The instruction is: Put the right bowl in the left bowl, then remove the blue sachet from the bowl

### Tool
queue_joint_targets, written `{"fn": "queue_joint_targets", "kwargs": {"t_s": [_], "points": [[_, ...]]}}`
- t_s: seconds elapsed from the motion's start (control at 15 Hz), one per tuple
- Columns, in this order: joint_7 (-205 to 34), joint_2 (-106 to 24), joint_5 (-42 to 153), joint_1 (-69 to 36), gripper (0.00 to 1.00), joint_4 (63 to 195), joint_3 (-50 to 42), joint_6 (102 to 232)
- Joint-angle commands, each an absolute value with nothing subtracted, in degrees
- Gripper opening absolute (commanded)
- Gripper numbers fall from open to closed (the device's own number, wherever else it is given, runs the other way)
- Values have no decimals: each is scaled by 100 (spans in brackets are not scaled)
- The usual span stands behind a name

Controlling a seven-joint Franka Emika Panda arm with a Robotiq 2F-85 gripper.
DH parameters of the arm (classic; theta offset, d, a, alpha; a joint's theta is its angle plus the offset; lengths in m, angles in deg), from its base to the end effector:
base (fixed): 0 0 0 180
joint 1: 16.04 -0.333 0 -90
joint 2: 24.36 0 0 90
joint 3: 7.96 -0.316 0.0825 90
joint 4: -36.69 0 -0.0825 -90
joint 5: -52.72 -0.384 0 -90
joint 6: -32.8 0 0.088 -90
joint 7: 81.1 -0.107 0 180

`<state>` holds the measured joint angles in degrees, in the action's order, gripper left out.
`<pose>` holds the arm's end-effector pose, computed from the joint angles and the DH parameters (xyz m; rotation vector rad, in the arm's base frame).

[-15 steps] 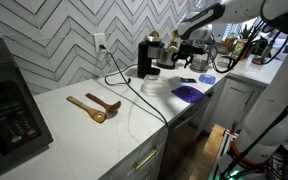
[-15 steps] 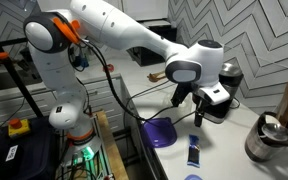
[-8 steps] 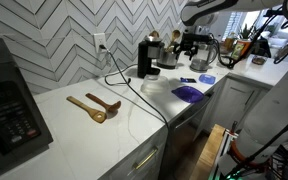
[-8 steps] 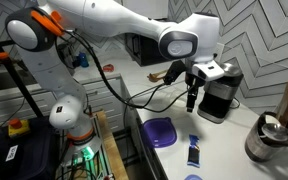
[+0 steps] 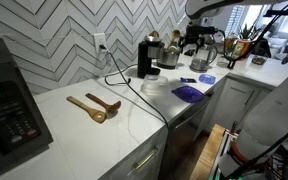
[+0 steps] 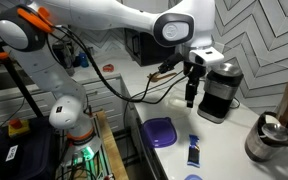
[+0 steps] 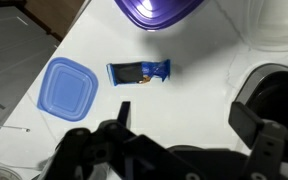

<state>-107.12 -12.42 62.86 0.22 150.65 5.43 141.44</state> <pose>0.4322 -0.2706 0.5612 2.6970 -1.3396 0.1617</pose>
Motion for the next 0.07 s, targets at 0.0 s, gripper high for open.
{"fn": "queue_joint_targets", "kwargs": {"t_s": [0.0], "points": [[-10707, -1243, 6286, 55, 100, 15044, 517, 14126]]}}
